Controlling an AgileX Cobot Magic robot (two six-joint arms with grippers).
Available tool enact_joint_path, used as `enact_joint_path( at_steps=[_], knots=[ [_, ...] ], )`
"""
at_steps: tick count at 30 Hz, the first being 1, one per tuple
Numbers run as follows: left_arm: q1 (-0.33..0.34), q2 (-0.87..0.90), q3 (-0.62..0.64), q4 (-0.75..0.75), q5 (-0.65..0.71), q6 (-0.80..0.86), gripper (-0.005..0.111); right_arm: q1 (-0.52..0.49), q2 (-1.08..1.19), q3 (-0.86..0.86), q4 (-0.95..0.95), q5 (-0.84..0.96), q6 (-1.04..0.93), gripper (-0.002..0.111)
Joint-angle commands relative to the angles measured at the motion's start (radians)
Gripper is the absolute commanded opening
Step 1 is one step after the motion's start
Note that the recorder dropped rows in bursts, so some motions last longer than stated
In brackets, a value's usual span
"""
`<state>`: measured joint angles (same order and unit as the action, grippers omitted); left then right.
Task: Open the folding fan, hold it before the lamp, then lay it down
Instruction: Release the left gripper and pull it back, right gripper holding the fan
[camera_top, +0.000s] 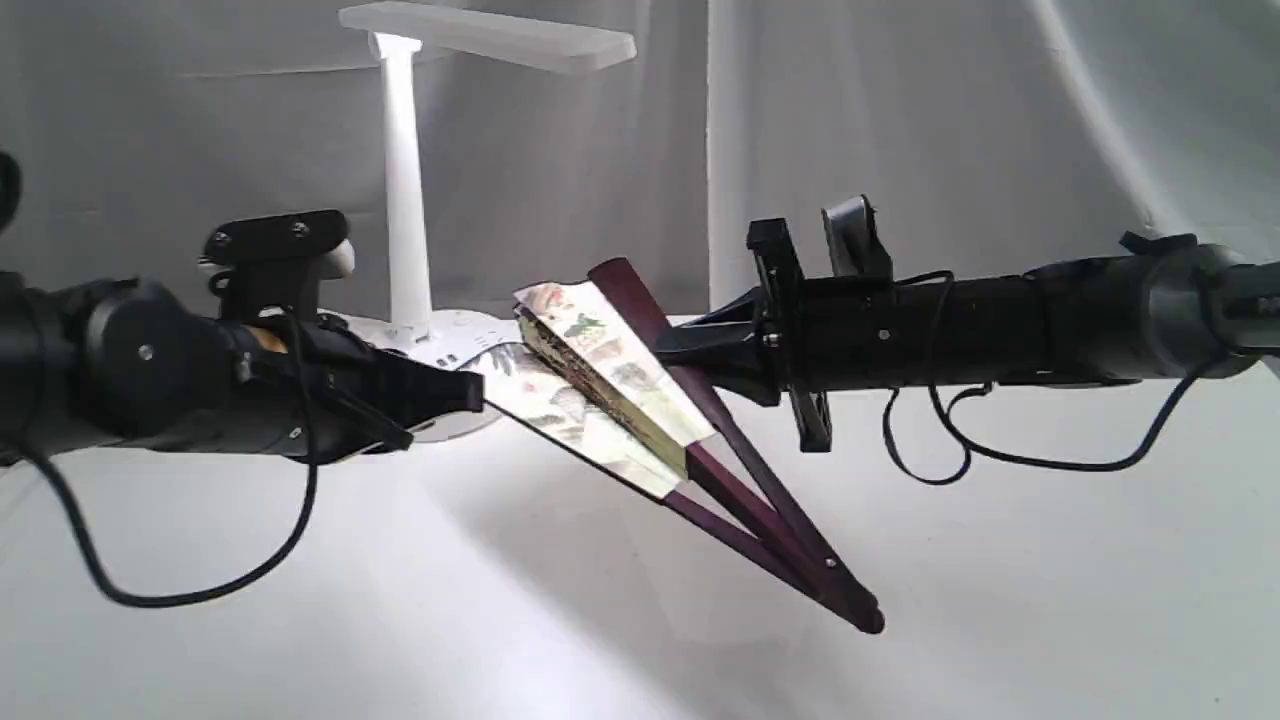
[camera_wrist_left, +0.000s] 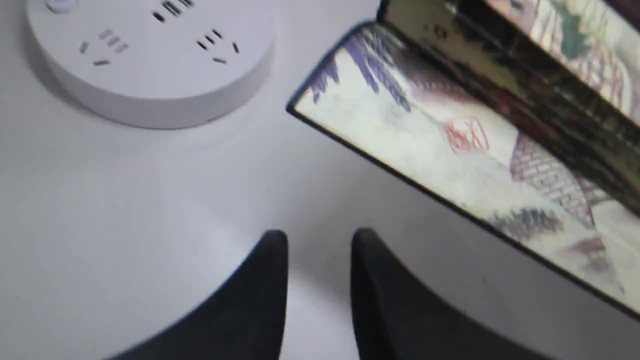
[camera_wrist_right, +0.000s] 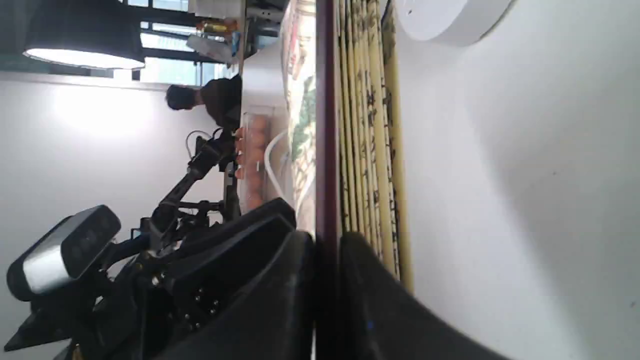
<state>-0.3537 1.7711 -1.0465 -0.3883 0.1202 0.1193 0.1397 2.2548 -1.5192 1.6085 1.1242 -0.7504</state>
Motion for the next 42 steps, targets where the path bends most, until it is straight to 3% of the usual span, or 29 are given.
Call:
enact_joint_path(
  at_steps=[1,9,11,14,19,22,28,30,35,42],
  knots=[
    [0.000,-0.073,0.096,-0.029,-0.129,-0.014,0.023,-0.004,-0.016,0.005,0.017,0.072,0.004,0.000],
    [-0.012,-0.132,0.205,-0.021,-0.197,-0.011,0.020,-0.004,-0.111,0.135,0.021,0.060,-0.054,0.000],
    [-0.039,-0.134,0.208,-0.005,-0.215,-0.006,0.012,-0.004,-0.136,0.168,0.021,0.065,-0.068,0.000],
    [-0.094,-0.141,0.208,0.139,-0.222,-0.006,0.000,-0.004,-0.181,0.230,0.021,0.061,-0.103,0.000],
    [-0.168,-0.178,0.210,0.155,-0.226,-0.015,0.000,-0.059,-0.244,0.325,0.026,0.062,-0.139,0.000],
    [-0.207,-0.207,0.255,0.125,-0.315,-0.025,0.000,-0.108,-0.290,0.398,0.036,0.062,-0.179,0.000],
    [-0.282,-0.242,0.433,0.129,-0.711,-0.204,0.000,-0.140,-0.329,0.470,0.045,0.097,-0.249,0.000],
    [-0.291,-0.244,0.476,0.153,-0.778,-0.260,0.000,-0.140,-0.329,0.470,0.052,0.097,-0.259,0.000],
    [-0.291,-0.244,0.537,0.195,-0.801,-0.481,0.000,-0.140,-0.330,0.470,0.089,0.097,-0.263,0.000],
    [-0.291,-0.244,0.540,0.180,-0.793,-0.615,0.000,-0.140,-0.330,0.470,0.089,0.097,-0.271,0.000]
  ],
)
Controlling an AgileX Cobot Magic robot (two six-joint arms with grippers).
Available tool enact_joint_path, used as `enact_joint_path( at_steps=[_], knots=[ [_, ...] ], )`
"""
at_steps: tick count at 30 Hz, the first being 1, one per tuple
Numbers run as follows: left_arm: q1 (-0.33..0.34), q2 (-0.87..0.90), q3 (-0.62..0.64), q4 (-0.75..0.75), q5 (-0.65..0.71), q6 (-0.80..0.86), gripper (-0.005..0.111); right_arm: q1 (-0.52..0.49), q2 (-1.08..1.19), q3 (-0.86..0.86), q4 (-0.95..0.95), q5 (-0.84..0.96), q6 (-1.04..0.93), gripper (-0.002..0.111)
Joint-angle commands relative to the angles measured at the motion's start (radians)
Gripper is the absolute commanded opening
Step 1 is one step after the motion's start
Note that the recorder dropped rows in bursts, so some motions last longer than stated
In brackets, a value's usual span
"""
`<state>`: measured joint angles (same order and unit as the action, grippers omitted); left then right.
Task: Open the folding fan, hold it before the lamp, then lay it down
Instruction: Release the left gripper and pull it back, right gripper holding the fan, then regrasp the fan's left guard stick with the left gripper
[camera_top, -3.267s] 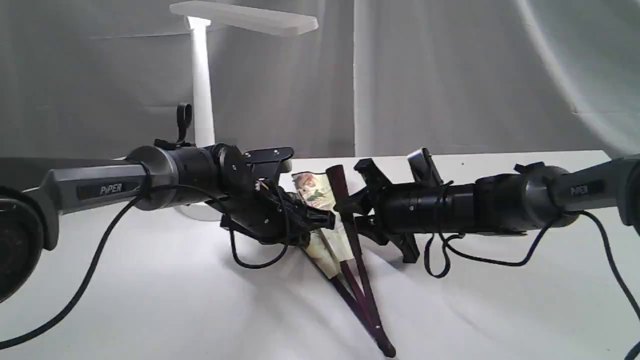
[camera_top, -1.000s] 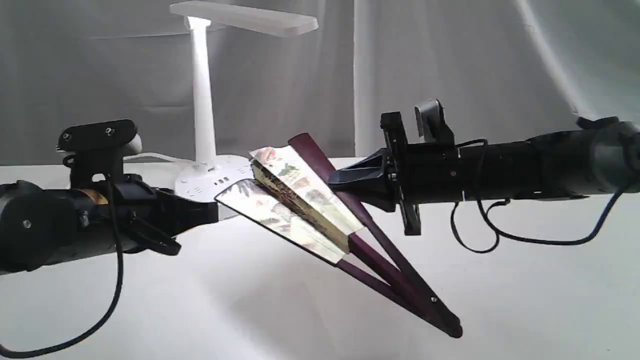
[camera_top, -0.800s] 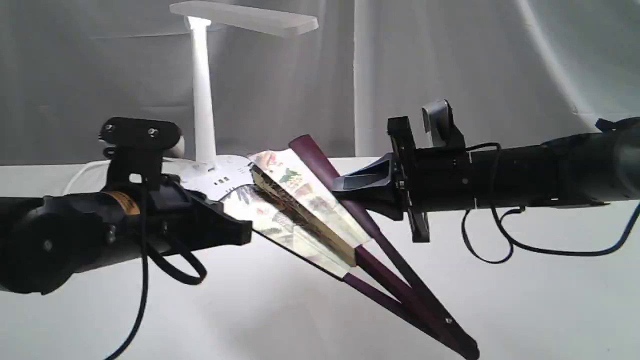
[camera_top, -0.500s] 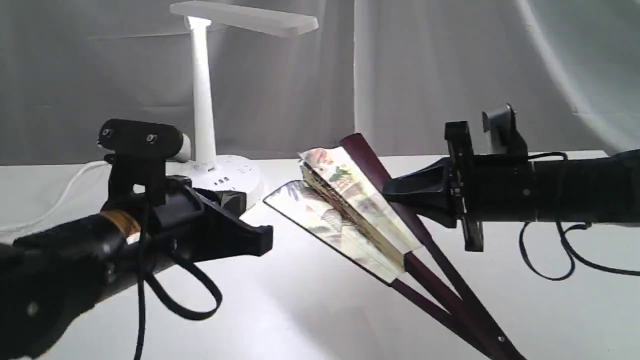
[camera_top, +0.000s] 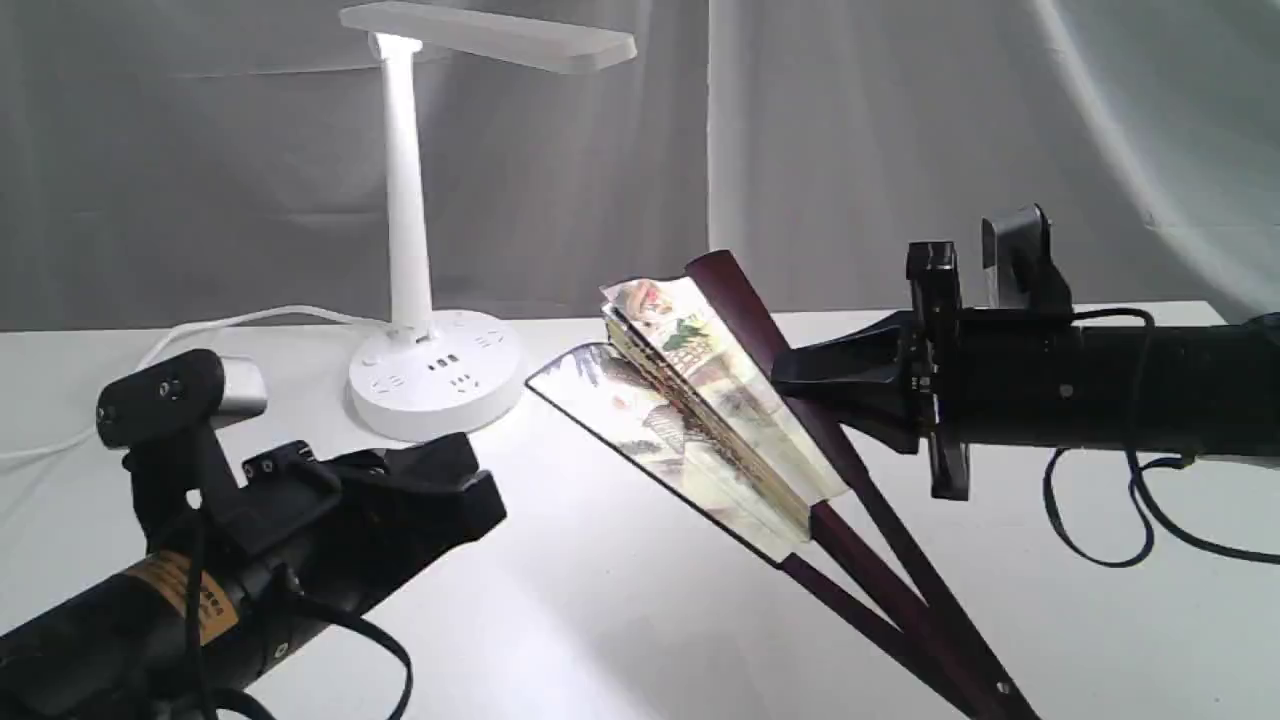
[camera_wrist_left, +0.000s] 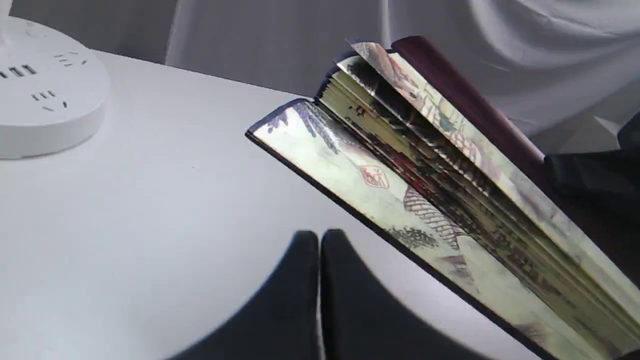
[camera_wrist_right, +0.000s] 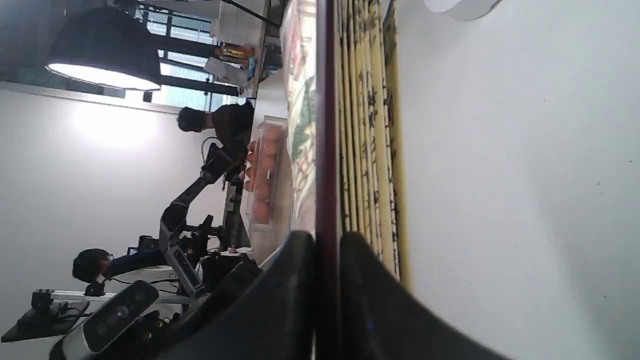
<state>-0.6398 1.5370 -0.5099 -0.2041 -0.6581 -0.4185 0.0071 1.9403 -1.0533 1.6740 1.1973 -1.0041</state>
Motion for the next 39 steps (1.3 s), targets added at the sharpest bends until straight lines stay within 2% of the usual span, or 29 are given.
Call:
enact_joint_path(
  at_steps=[1,5,7,9,13,16,22,27,31,34,39],
  knots=[
    [-0.005,-0.009,0.003,-0.004,-0.015,-0.099,0.000,-0.007,-0.015,0.004,0.023,0.024,-0.019,0.000],
    [-0.003,0.027,0.003,-0.004,-0.021,-0.108,0.009,-0.007,-0.015,0.004,0.023,0.024,-0.019,0.000],
    [-0.003,0.062,0.003,-0.004,-0.045,-0.105,0.019,-0.007,-0.015,0.004,0.023,0.024,-0.019,0.000],
    [-0.003,0.103,0.003,-0.004,-0.112,-0.103,0.029,-0.007,-0.015,0.004,0.019,0.024,-0.019,0.000],
    [-0.003,0.179,0.003,-0.004,-0.281,-0.111,0.036,-0.007,-0.015,0.004,0.017,0.024,-0.027,0.000],
    [-0.003,0.232,0.003,-0.004,-0.335,-0.215,0.036,-0.007,-0.015,0.004,0.017,0.024,-0.046,0.000],
    [-0.003,0.331,-0.053,0.013,-0.337,-0.518,0.036,-0.007,-0.015,0.004,0.012,0.024,-0.045,0.000],
    [0.009,0.399,-0.146,0.116,-0.341,-0.724,0.036,-0.007,-0.015,0.004,0.012,0.024,-0.056,0.000],
    [0.027,0.432,-0.192,0.178,-0.360,-0.861,0.046,-0.007,-0.015,0.004,0.005,0.024,-0.066,0.000],
    [0.056,0.458,-0.198,0.204,-0.462,-0.962,0.054,-0.007,-0.015,0.004,0.005,0.024,-0.082,0.000],
    [0.103,0.508,-0.224,0.245,-0.489,-1.100,0.055,-0.006,-0.015,0.004,0.005,0.024,-0.087,0.000]
  ],
)
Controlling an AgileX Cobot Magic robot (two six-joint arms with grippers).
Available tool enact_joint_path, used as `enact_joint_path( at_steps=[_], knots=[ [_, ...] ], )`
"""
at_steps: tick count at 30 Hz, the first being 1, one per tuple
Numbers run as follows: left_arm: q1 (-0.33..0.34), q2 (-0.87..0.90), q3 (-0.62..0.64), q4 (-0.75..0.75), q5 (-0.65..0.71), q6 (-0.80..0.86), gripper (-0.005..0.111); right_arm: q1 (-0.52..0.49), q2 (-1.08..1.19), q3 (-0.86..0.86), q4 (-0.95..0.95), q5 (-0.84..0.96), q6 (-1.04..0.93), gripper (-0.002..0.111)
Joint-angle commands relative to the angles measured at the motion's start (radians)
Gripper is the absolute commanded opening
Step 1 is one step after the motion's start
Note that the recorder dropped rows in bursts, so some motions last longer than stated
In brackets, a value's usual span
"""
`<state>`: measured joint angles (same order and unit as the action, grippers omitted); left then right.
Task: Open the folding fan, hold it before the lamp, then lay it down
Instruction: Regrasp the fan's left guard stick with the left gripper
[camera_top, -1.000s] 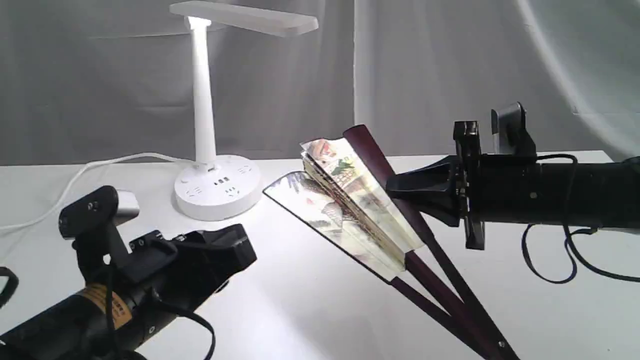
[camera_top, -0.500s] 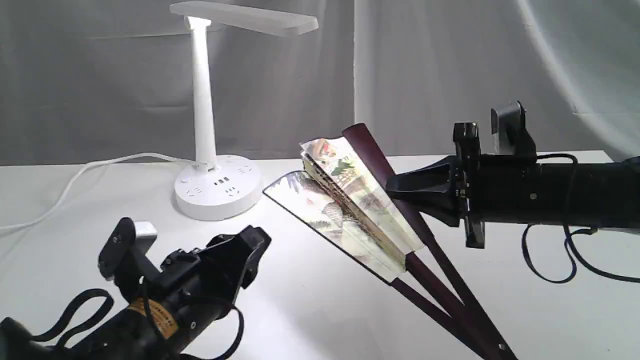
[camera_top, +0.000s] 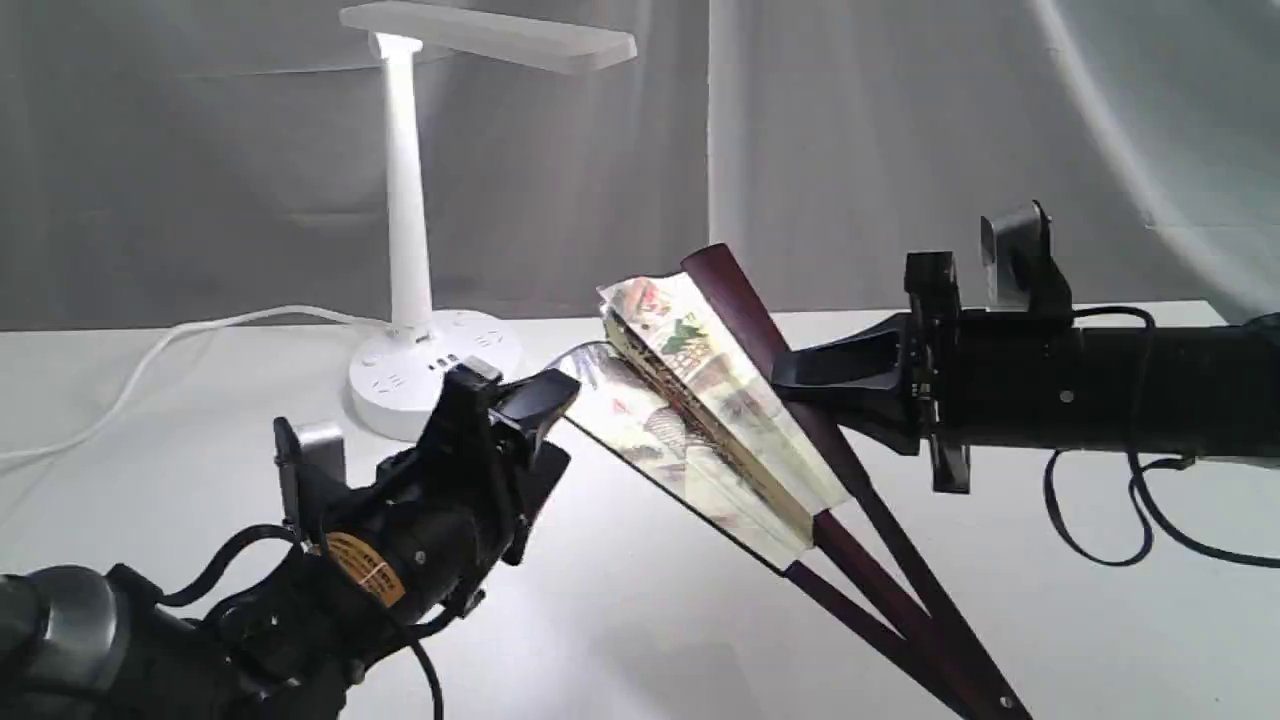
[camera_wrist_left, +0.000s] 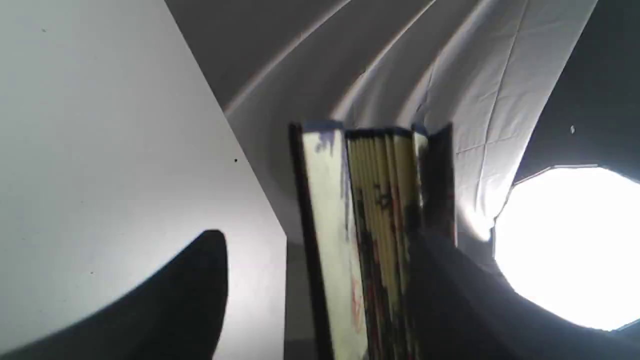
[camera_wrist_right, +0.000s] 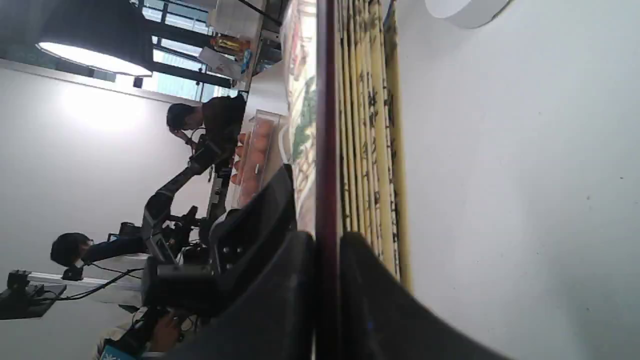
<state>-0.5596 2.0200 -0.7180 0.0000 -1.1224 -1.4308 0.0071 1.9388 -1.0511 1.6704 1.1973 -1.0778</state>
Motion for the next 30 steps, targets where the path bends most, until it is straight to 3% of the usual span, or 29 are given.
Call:
enact_joint_path(
  at_steps=[1,4,13,17,26,30],
  knots=[
    [0.034,0.041,-0.029,0.062,-0.035,-0.134,0.055,-0.006,-0.014,0.002,0.009,0.024,-0.013,0.000],
    [0.049,0.084,-0.070,0.126,-0.099,-0.168,0.055,-0.006,-0.014,0.002,0.005,0.024,-0.013,0.000],
    [0.049,0.161,-0.149,0.181,-0.099,-0.277,0.053,-0.006,-0.014,0.002,0.005,0.024,-0.013,0.000],
    [0.049,0.161,-0.149,0.190,-0.099,-0.278,0.042,-0.006,-0.014,0.002,0.005,0.024,-0.013,0.000],
    [0.049,0.161,-0.149,0.190,-0.099,-0.288,0.000,-0.006,-0.014,0.002,0.005,0.024,-0.013,0.000],
    [0.049,0.161,-0.149,0.185,-0.099,-0.328,0.000,-0.006,-0.014,0.002,0.005,0.024,-0.013,0.000]
  ],
)
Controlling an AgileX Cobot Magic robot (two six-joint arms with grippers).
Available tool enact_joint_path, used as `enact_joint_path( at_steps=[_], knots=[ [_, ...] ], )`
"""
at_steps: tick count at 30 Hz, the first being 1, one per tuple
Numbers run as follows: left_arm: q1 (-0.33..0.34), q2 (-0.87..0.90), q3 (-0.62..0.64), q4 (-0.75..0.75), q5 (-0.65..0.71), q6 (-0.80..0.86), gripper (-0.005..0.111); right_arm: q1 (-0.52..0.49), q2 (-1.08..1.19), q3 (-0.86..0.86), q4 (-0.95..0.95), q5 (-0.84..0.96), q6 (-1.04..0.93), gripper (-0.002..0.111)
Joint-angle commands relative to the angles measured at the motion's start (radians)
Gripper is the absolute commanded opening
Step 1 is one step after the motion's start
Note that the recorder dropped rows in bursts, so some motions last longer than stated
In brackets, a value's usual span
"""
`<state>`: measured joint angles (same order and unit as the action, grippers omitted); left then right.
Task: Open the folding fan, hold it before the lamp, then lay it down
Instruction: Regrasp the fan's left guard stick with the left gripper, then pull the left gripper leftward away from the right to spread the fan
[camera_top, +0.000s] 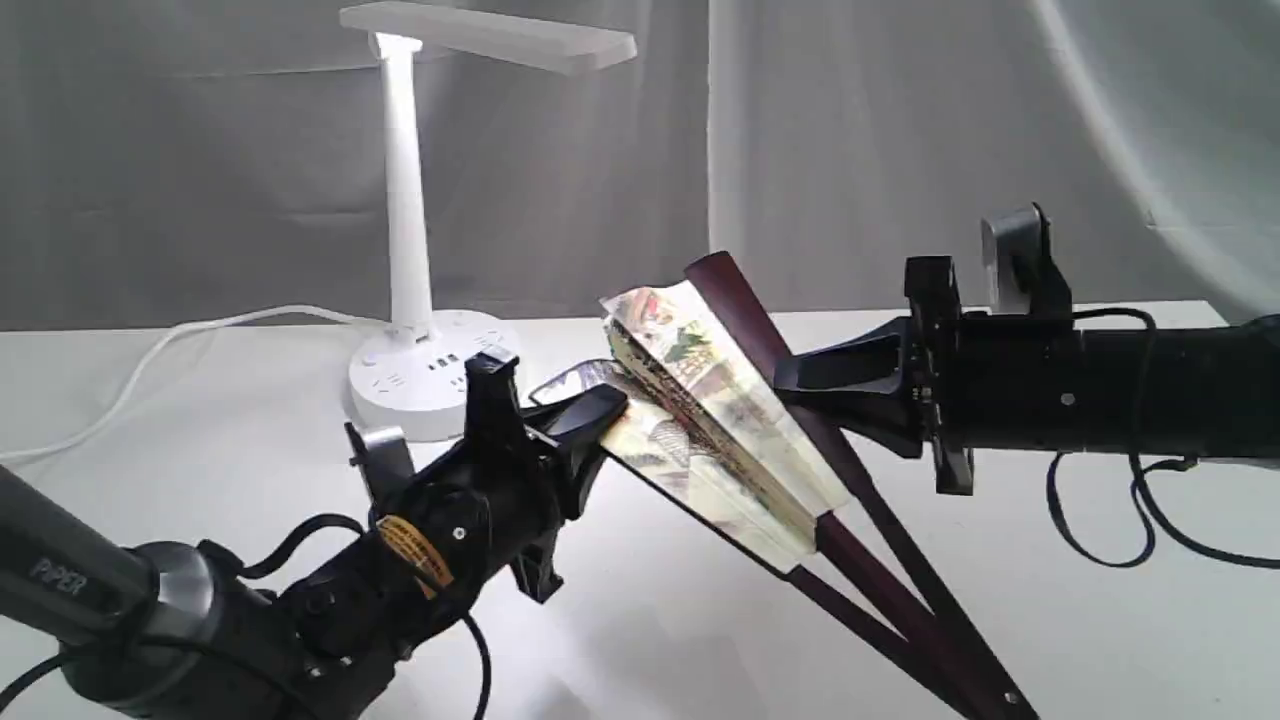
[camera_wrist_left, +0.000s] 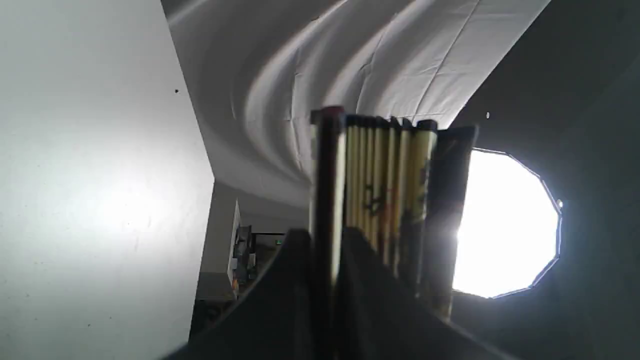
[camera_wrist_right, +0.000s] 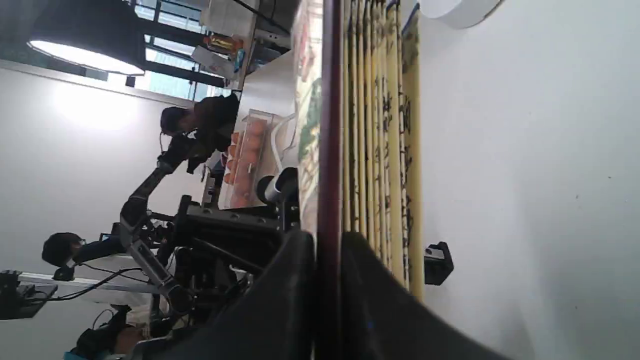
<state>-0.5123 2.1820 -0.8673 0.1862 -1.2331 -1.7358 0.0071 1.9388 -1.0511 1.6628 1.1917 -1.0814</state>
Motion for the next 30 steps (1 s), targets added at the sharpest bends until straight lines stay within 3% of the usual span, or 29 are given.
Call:
enact_joint_path(
  at_steps=[1,10,17,20,30],
  knots=[
    [0.002,-0.001,0.000,0.003,0.012,-0.037,0.000,-0.006,-0.014,0.002,0.016,0.029,-0.009,0.000],
    [0.002,-0.004,0.000,0.060,0.012,-0.072,0.000,-0.006,-0.014,0.002,0.034,0.029,-0.007,0.001],
    [0.002,-0.005,-0.060,0.169,0.012,-0.069,0.000,-0.006,0.021,0.002,0.058,0.013,0.028,0.027],
    [0.002,-0.005,-0.081,0.192,0.012,-0.069,0.000,-0.006,0.032,0.002,0.082,0.029,0.032,0.033],
    [0.049,-0.005,-0.079,0.253,0.012,-0.076,0.000,-0.007,0.034,0.002,0.082,0.028,0.032,0.033]
  ],
)
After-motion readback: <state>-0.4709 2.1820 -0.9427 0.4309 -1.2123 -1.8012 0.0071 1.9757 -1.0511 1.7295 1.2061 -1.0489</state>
